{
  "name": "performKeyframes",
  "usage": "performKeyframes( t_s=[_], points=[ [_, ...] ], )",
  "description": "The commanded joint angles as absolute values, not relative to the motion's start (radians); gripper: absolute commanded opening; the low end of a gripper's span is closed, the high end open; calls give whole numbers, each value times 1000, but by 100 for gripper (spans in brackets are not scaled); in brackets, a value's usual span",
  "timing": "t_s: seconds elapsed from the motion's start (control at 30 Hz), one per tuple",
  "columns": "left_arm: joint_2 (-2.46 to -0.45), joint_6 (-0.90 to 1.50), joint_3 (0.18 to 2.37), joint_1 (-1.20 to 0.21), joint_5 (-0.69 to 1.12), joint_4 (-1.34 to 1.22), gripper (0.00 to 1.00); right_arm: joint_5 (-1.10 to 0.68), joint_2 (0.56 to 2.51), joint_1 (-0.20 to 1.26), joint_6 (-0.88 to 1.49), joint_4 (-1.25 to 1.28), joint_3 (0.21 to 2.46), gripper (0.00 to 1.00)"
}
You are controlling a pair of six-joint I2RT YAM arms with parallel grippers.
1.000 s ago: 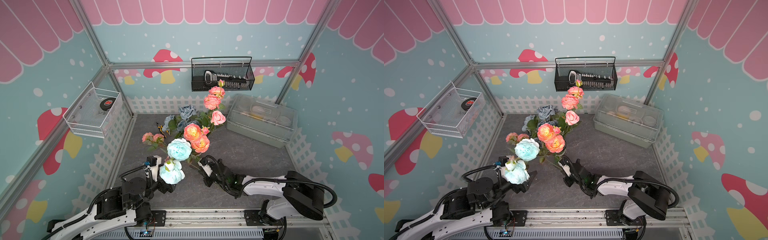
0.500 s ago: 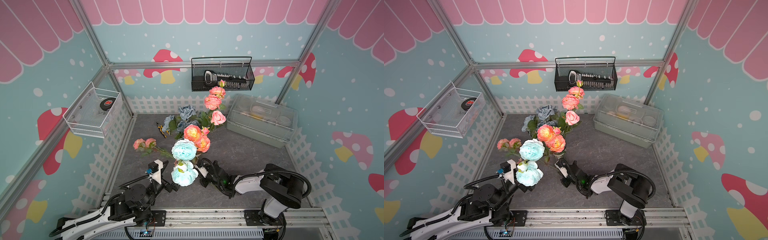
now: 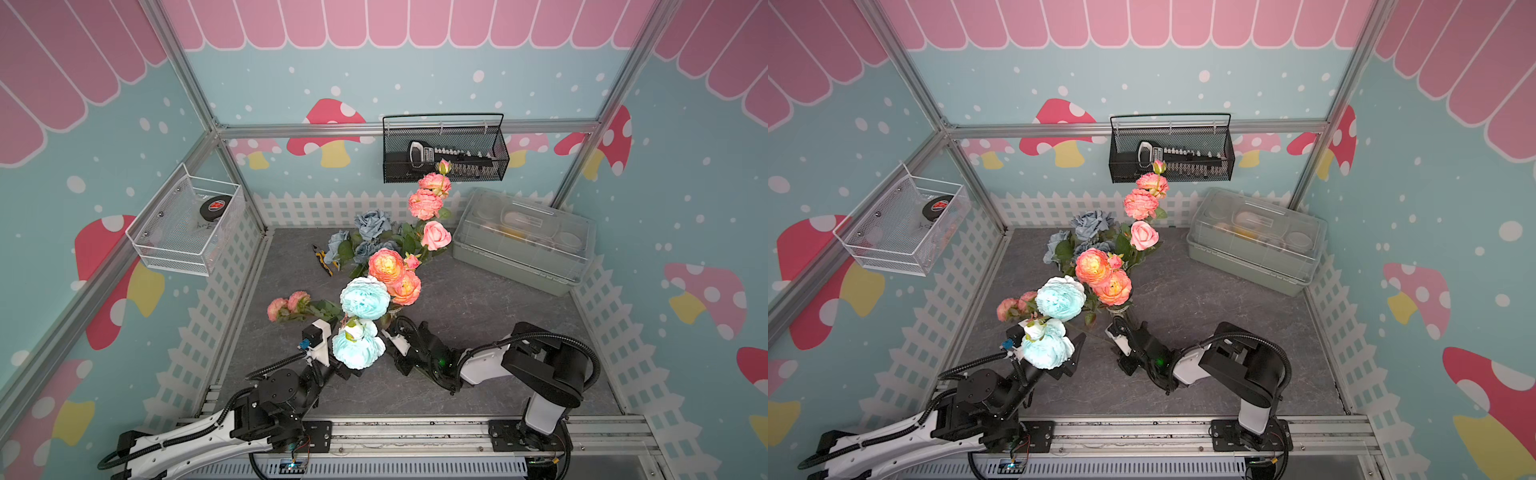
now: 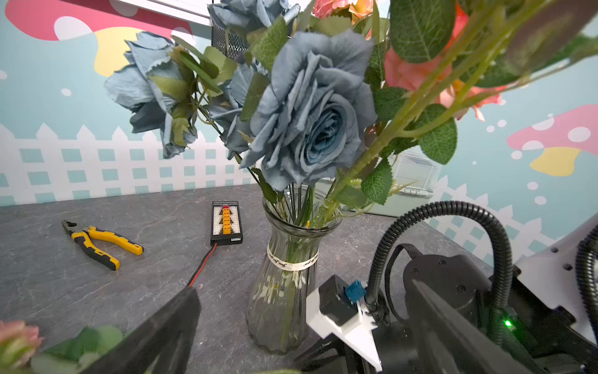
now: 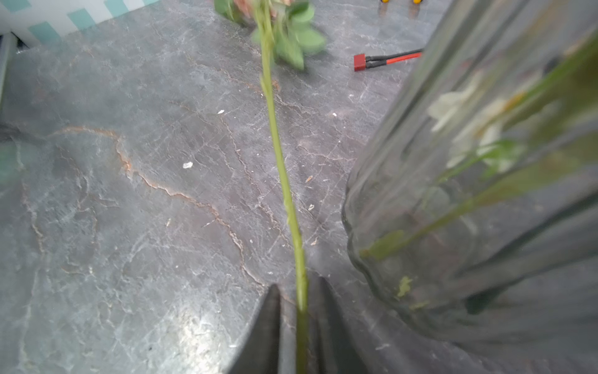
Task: Pick out pink flowers from the vase
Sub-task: Place the flower at the center of the board.
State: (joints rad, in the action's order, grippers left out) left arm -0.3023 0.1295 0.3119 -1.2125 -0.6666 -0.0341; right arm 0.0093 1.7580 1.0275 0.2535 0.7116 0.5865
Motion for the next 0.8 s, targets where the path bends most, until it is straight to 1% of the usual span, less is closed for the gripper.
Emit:
performKeyframes(
  t_s=[0.0, 0.07, 0.1, 0.2, 0.27, 0.4, 0.53, 0.6, 0.67, 0.7, 0.73, 0.77],
  points=[
    [-365, 100, 305, -1219, -641, -136, 96, 41, 1709, 1029, 268, 718, 583, 40],
    [-422, 97, 311, -1219, -611, -178, 95, 74, 1666, 1028, 278, 699, 569, 50],
    [-452, 97, 318, -1219, -600, -200, 94, 93, 1637, 1029, 281, 682, 565, 53],
    [-553, 92, 338, -1239, -605, -272, 94, 175, 1527, 1029, 306, 613, 537, 54],
    [-624, 61, 348, -1277, -663, -339, 94, 234, 1435, 1029, 323, 565, 504, 58],
    [-777, -25, 349, -1354, -803, -566, 94, 351, 1239, 1027, 344, 404, 463, 62],
    [-915, -47, 368, -1367, -851, -731, 93, 444, 1095, 1026, 354, 257, 442, 64],
    [-990, -68, 396, -1367, -914, -784, 93, 529, 1036, 1022, 392, 201, 427, 68],
    [-1035, -83, 429, -1367, -979, -779, 93, 542, 1003, 1006, 386, 189, 416, 71],
    [-1045, -80, 434, -1367, -998, -763, 94, 517, 999, 992, 368, 203, 409, 72],
    [-1043, -73, 434, -1367, -1018, -756, 93, 490, 1002, 980, 354, 220, 404, 76],
    [-1030, -56, 423, -1367, -1020, -749, 93, 459, 1011, 969, 347, 244, 401, 82]
  ],
)
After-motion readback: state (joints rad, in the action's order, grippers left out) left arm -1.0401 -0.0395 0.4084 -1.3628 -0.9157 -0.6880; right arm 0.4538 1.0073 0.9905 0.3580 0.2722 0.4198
